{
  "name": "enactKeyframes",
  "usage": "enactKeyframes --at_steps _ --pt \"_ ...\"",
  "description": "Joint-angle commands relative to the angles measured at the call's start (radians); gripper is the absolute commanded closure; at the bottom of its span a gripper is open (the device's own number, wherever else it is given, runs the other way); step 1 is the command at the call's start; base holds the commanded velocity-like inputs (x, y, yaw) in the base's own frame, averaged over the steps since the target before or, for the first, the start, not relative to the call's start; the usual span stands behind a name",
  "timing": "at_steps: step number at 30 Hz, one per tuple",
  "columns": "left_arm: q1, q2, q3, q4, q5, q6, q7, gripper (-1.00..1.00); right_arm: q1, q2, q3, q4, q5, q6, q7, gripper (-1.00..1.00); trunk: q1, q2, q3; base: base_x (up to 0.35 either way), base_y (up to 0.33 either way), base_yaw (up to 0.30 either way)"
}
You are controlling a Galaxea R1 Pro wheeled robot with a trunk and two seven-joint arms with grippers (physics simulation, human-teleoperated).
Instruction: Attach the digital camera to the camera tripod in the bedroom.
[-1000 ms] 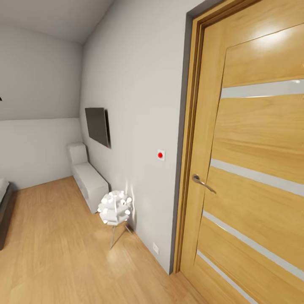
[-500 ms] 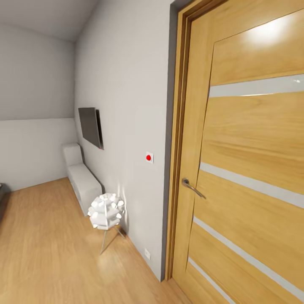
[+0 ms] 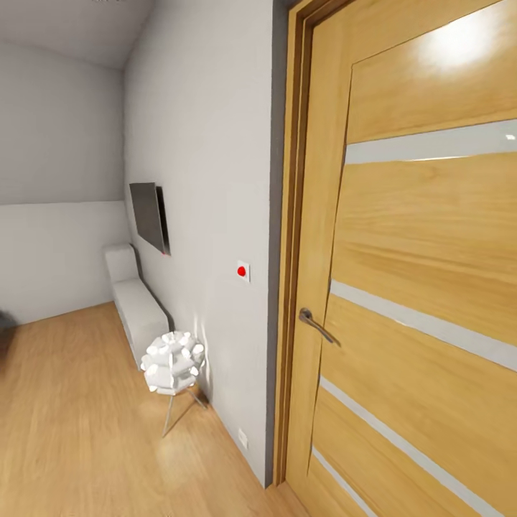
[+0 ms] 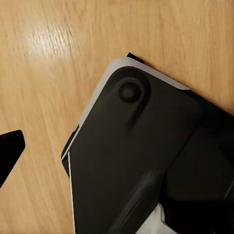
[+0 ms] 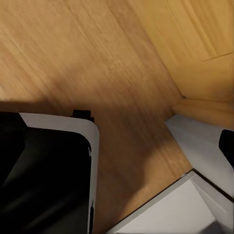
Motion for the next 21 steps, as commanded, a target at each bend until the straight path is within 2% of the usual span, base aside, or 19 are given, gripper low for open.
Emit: enactKeyframes --at_steps 1,21 --pt "0.000 0.000 0.001 -0.001 0.001 -0.002 0.003 -1.00 -0.001 0.000 0.002 0.003 0.008 -0.005 -0.004 -1.00 0.000 0.000 0.000 0.021 -0.032 0.178" --pt "0.000 0.000 0.001 -0.001 0.001 -0.002 0.004 -1.00 -0.001 -0.002 0.002 0.003 0.008 -0.006 -0.006 -1.00 0.000 0.000 0.000 0.004 -0.006 0.251"
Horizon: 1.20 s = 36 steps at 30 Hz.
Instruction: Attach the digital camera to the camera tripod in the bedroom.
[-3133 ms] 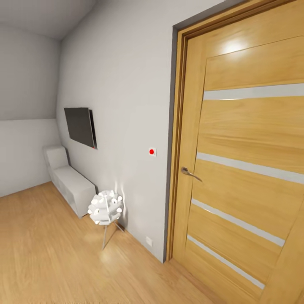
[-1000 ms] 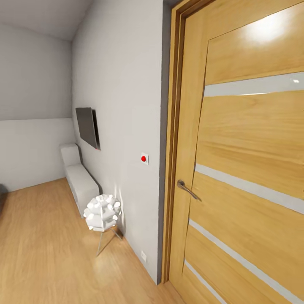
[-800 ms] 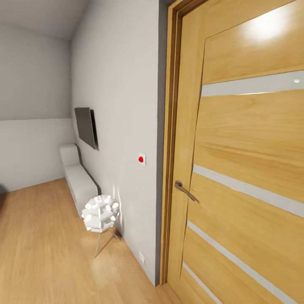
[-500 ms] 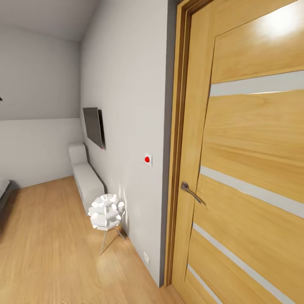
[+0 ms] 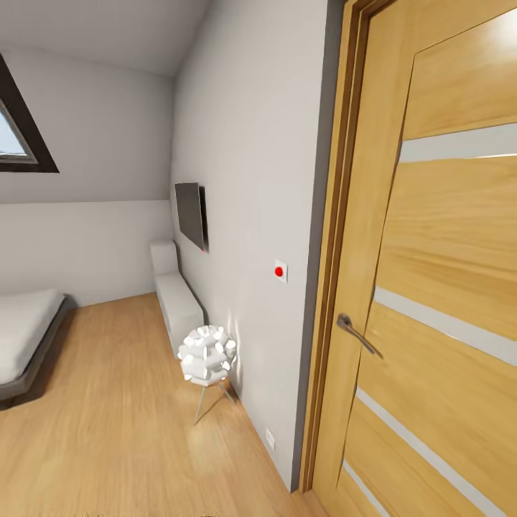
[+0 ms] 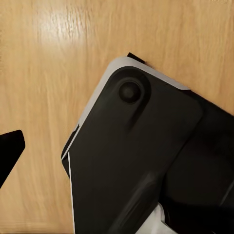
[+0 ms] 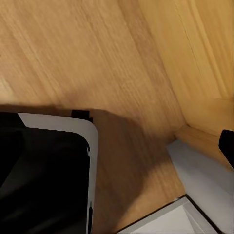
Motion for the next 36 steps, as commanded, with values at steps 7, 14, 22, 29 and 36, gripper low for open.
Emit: enactKeyframes --at_steps 7,14,22,29,36 --pt "0.000 0.000 0.001 -0.001 0.000 -0.002 0.003 -1.00 -0.001 0.000 0.002 0.003 0.008 -0.005 -0.004 -1.00 0.000 -0.001 0.000 0.000 0.000 0.269" --pt "0.000 -0.001 0.001 -0.001 0.000 -0.002 0.003 -1.00 -0.001 0.000 0.002 0.003 0.008 -0.005 -0.004 -1.00 0.000 -0.001 0.000 0.000 0.000 0.269" --pt "0.000 -0.002 0.001 -0.001 0.000 -0.002 0.003 -1.00 -0.001 -0.001 0.002 0.003 0.008 -0.005 0.000 -1.00 0.000 -0.001 0.000 0.000 0.000 0.146" --pt "0.000 -0.002 0.001 -0.001 -0.002 -0.001 0.002 -1.00 -0.001 -0.001 0.002 0.003 0.008 -0.004 0.002 -1.00 0.000 -0.001 0.000 0.049 -0.035 0.020" --pt "0.000 -0.001 0.000 -0.001 -0.003 -0.001 0.002 -1.00 -0.001 -0.004 0.002 0.003 0.010 -0.005 0.003 -1.00 0.000 -0.001 0.000 0.202 -0.154 0.001"
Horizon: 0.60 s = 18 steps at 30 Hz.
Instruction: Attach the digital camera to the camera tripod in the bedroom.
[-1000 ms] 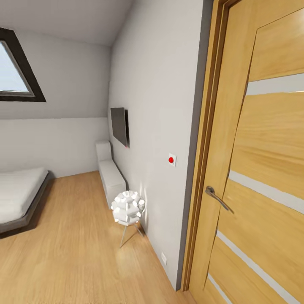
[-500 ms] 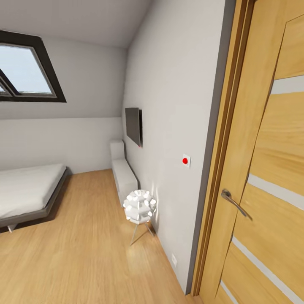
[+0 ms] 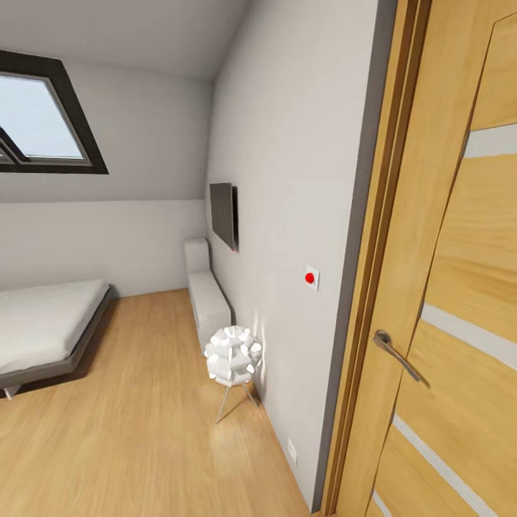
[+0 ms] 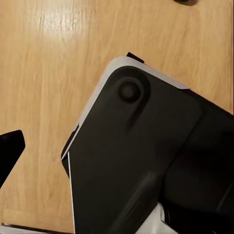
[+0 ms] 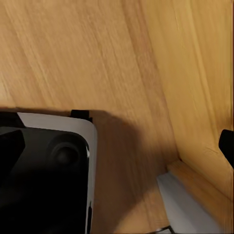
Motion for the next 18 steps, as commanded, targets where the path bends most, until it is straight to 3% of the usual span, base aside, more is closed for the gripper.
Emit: enactKeyframes --at_steps 1,11,18 --pt "0.000 0.000 0.001 -0.001 0.000 -0.002 0.003 -1.00 -0.001 0.000 0.002 0.003 0.008 -0.005 -0.003 -1.00 0.001 0.000 0.000 0.227 -0.175 0.000" --pt "0.000 0.000 0.002 -0.001 0.000 -0.003 0.004 -1.00 -0.001 -0.002 0.002 0.003 0.010 -0.006 -0.002 -1.00 0.001 0.000 0.000 0.222 -0.170 0.000" --pt "0.000 0.000 0.002 -0.001 0.002 -0.003 0.005 -1.00 -0.001 0.004 0.002 0.003 0.009 -0.006 -0.003 -1.00 0.001 0.000 0.000 0.074 -0.054 0.000"
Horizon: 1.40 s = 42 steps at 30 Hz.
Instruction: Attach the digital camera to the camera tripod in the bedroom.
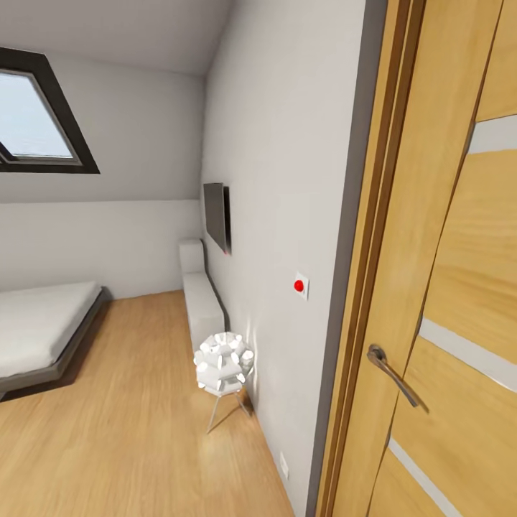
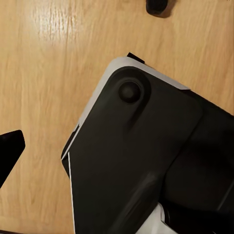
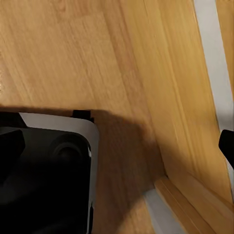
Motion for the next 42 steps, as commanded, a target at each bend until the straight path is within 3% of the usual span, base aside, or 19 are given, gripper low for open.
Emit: enactKeyframes --at_steps 1,10,32,42 --pt "0.000 0.000 0.001 -0.001 0.001 -0.002 0.003 -1.00 -0.001 0.001 0.002 0.003 0.008 -0.005 -0.003 -1.00 0.000 0.000 0.000 0.023 -0.017 0.000" --pt "0.000 0.000 0.001 -0.001 0.001 -0.002 0.003 -1.00 -0.001 0.002 0.002 0.003 0.007 -0.007 -0.006 -1.00 0.000 0.000 0.000 0.009 -0.007 0.129" --pt "0.000 0.000 0.001 -0.001 0.001 -0.002 0.004 -1.00 -0.001 0.001 0.002 0.003 0.007 -0.007 -0.006 -1.00 0.000 0.000 0.000 0.001 0.000 0.256" --pt "0.000 -0.002 0.001 -0.001 0.001 -0.002 0.004 -1.00 -0.001 -0.003 0.002 0.003 0.005 -0.006 -0.007 -1.00 0.000 0.000 0.000 0.000 0.000 0.049"
